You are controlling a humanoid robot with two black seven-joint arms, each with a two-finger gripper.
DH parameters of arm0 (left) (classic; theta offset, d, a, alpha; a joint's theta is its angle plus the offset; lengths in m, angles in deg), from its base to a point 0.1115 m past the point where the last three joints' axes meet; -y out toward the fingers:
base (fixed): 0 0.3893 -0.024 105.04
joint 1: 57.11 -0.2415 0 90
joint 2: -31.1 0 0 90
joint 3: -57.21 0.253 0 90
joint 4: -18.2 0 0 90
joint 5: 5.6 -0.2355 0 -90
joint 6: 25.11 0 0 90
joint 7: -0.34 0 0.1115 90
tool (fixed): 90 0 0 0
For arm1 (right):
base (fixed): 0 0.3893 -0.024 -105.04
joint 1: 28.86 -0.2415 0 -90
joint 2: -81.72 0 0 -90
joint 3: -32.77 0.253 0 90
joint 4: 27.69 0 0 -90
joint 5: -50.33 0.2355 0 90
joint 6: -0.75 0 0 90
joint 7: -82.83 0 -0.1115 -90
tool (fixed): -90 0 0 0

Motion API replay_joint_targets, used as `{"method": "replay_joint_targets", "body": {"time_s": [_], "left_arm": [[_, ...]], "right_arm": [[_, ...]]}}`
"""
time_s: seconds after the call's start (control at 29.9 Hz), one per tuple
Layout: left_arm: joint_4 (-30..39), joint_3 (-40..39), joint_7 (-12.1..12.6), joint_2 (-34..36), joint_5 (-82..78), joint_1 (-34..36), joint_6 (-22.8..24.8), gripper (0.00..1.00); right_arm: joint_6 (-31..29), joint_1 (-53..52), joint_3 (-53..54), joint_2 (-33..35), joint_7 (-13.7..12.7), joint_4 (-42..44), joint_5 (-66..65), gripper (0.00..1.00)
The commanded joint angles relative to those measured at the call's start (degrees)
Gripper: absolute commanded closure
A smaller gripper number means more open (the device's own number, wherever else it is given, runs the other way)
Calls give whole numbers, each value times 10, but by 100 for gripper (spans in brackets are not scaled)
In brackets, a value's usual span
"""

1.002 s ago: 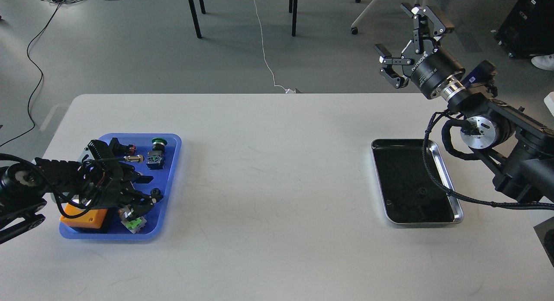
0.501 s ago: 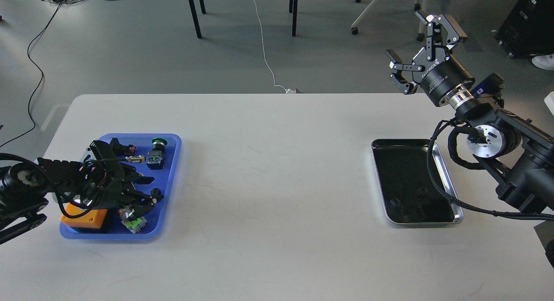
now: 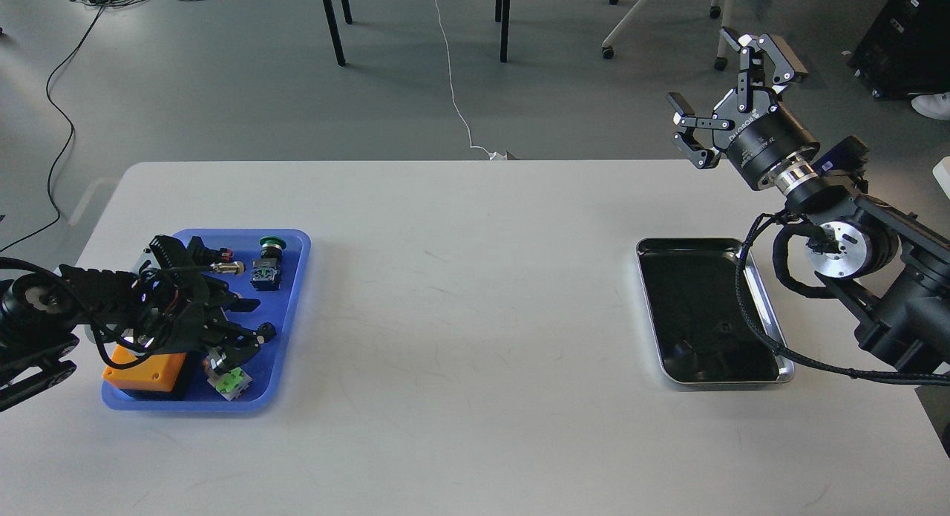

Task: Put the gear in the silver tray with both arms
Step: 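Grasp another small black gear in the blue tray with the left gripper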

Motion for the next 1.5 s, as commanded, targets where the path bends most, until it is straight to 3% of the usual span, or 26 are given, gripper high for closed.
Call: {"method": "replay_joint_targets", "body": {"time_s": [0.0, 0.5, 0.94, 1.47], "left_arm": [[-8, 0, -1, -4, 0, -1, 0, 48], [-10, 3, -3, -4, 0, -6, 0, 62], [-14, 3, -8, -5, 0, -5, 1, 68], [-29, 3, -10, -13, 0, -6, 1, 67]], "right_arm": [[1, 0, 0, 0, 0, -2, 0, 2], [2, 0, 1, 0, 0, -2, 0, 2], [3, -1, 1, 0, 0, -2, 0, 2], [3, -1, 1, 0, 0, -2, -1, 2]]}}
